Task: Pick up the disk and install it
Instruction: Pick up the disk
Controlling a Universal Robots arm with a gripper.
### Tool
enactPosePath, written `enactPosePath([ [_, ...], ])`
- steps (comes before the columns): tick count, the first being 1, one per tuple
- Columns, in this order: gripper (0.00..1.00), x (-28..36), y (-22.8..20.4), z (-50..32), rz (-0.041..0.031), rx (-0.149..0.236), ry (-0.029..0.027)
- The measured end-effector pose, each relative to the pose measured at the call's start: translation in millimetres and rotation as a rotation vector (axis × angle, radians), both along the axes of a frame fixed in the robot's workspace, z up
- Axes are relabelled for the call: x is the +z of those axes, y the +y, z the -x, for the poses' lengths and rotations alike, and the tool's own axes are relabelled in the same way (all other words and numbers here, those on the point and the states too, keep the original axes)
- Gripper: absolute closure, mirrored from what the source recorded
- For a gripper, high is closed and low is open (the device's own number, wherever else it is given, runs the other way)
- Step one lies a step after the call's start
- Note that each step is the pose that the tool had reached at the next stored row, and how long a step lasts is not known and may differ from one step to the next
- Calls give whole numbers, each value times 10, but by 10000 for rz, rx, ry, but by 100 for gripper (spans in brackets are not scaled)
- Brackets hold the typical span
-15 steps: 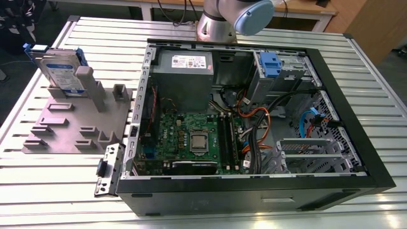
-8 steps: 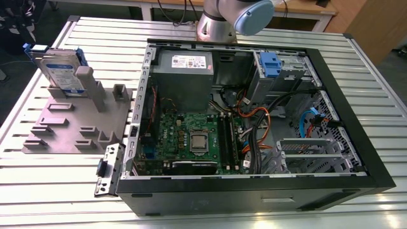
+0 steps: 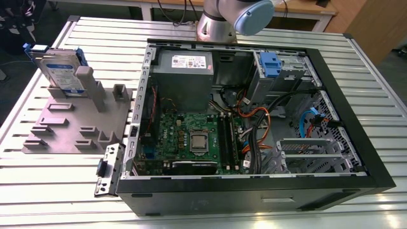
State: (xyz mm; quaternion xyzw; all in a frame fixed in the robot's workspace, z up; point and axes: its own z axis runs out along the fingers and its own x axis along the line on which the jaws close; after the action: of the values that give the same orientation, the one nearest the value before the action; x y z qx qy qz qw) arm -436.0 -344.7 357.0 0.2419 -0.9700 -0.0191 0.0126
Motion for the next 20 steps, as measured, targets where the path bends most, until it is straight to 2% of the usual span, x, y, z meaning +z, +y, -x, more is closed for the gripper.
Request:
enactPosePath([
  [8,89,0,0,0,0,267,0],
  [20,89,0,0,0,0,296,0],
])
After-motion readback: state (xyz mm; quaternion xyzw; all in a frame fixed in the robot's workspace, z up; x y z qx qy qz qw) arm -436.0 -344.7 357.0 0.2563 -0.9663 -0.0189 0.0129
